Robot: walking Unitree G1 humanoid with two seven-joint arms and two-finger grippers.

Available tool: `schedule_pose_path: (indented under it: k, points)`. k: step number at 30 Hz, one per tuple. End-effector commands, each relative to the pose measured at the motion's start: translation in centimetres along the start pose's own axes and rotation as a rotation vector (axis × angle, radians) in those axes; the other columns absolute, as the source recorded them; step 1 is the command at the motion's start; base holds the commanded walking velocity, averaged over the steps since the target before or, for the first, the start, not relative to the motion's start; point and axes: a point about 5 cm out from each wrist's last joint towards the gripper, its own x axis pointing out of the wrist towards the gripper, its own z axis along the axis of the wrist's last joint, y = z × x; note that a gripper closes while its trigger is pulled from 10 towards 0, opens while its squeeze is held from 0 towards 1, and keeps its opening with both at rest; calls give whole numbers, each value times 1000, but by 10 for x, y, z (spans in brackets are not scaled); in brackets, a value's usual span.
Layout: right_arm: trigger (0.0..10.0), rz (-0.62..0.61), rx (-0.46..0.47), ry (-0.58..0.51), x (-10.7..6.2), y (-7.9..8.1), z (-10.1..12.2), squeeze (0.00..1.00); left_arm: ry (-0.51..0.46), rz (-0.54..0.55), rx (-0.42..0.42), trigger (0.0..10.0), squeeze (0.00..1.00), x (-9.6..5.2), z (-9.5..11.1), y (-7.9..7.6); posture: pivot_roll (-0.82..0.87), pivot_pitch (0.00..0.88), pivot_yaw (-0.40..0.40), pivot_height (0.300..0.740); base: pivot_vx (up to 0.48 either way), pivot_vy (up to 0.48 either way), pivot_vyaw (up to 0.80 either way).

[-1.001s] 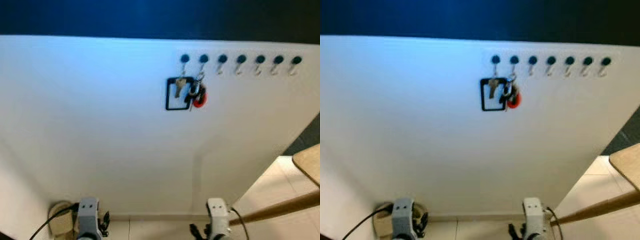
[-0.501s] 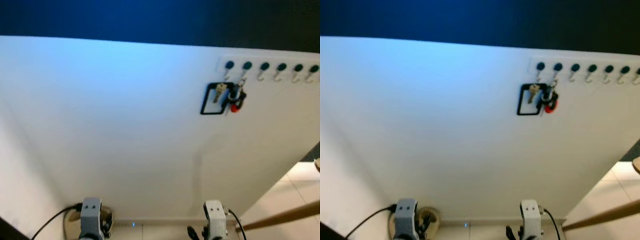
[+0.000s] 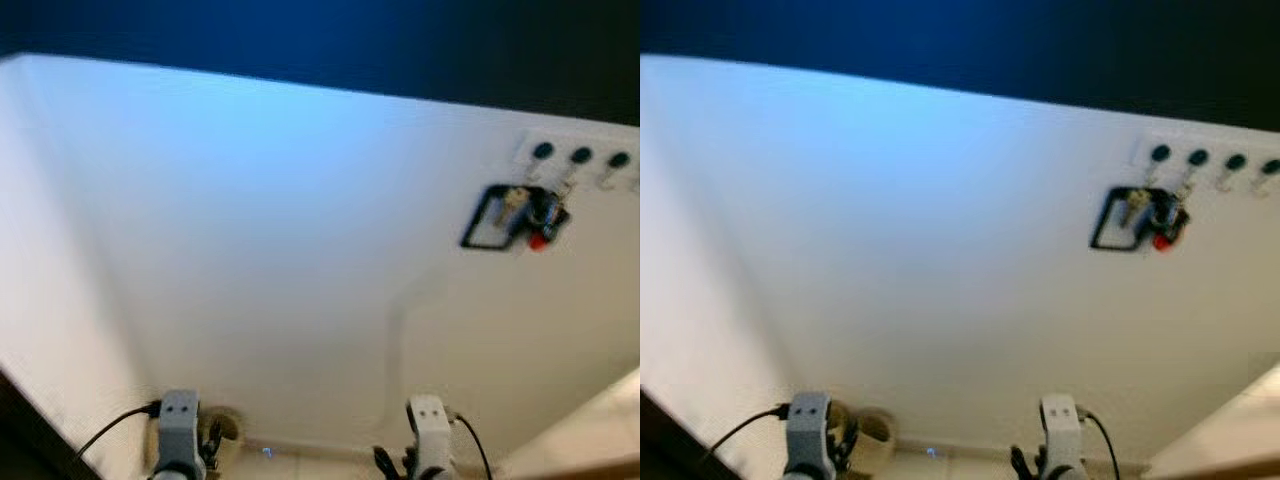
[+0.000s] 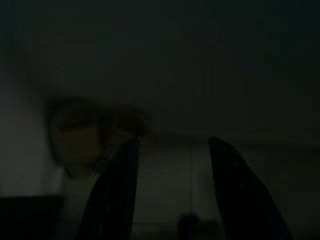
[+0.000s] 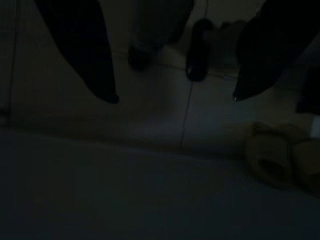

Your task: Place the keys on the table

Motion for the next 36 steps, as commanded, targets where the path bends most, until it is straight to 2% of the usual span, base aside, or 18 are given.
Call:
schedule_pose_path:
  k: [1, 31, 32, 36]
  points:
    - [10000, -13, 1, -13, 0, -4, 4, 0, -7, -3, 5, 10000, 0, 0, 1, -1, 61, 53, -14, 740, 0, -480, 0]
    - [10000, -4, 5, -19, 1, 0, 5, 0, -13, 3, 28, 10000, 0, 0, 2, 3, 74, 50, -10, 740, 0, -480, 0]
    - [10000, -3, 6, -18, 1, 1, 4, 0, -19, 18, 1, 10000, 0, 1, 4, 5, 74, 51, -10, 740, 0, 0, 0]
    - [10000, -3, 6, -17, 2, 1, 4, 0, -24, 27, -1, 10000, 0, 1, 6, 6, 76, 48, -12, 740, 0, 0, 0]
